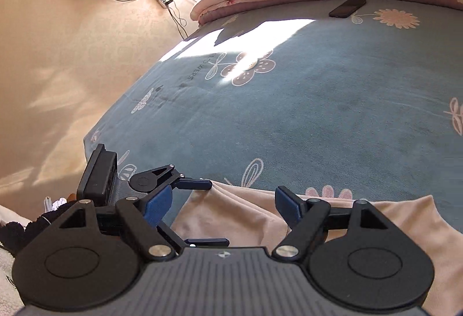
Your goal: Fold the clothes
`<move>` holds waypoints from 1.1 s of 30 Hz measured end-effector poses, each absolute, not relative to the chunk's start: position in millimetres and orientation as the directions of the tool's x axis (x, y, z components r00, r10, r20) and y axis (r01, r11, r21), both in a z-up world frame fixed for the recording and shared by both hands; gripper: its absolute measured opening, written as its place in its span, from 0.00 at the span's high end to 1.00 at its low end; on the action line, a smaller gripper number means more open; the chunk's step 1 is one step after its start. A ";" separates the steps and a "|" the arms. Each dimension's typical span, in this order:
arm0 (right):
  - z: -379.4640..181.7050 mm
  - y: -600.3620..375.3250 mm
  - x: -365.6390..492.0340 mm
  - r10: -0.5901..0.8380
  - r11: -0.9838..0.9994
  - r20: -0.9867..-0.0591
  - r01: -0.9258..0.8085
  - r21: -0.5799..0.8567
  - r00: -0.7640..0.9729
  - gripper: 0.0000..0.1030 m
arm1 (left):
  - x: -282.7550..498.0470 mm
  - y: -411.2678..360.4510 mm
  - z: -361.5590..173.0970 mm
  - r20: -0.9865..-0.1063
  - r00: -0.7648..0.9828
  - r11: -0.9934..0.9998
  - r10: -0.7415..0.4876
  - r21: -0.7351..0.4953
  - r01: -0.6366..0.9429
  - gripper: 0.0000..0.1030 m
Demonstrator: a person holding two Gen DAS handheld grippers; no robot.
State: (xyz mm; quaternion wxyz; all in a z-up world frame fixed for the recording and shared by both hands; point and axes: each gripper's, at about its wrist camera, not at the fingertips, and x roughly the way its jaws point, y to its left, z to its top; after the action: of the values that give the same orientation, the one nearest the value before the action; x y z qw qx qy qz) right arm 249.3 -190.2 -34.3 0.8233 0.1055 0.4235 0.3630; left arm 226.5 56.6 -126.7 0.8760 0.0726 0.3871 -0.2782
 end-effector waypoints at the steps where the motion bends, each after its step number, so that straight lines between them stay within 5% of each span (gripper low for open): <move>1: -35.6 -196.4 240.9 0.675 0.728 -0.617 -0.501 0.468 0.405 0.21 | 219.3 54.2 -118.5 -0.714 0.537 0.825 -0.450 -0.101 0.557 0.01; 5: -56.0 -204.6 209.0 0.602 0.788 -0.624 -0.497 0.363 0.498 0.68 | 182.2 35.1 -105.9 -0.752 0.528 0.811 -0.395 -0.016 0.585 0.01; 6: -64.4 -200.7 202.8 0.585 0.797 -0.631 -0.504 0.332 0.509 0.73 | 172.3 29.7 -105.4 -0.763 0.529 0.808 -0.371 0.015 0.589 0.01; 17: -140.6 -168.4 180.0 0.449 0.859 -0.716 -0.477 0.183 0.534 0.74 | 158.3 17.4 -100.4 -0.763 0.491 0.801 -0.420 -0.056 0.597 0.01; 25: -112.6 -196.8 129.0 0.506 0.852 -0.603 -0.464 0.241 0.616 0.70 | 174.7 23.3 -79.8 -0.719 0.523 0.814 -0.457 -0.102 0.572 0.01; 33: -137.4 -173.9 123.1 0.537 0.815 -0.633 -0.536 0.219 0.558 0.76 | 242.8 -19.4 -97.2 -0.665 0.332 0.709 -0.669 -0.437 0.554 0.01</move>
State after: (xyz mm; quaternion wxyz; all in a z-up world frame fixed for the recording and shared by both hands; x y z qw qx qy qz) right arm 123.1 -173.9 -137.4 0.8825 0.0007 0.3589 0.3039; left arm 242.8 -19.4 -97.2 0.8135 -0.0657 0.4388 -0.3759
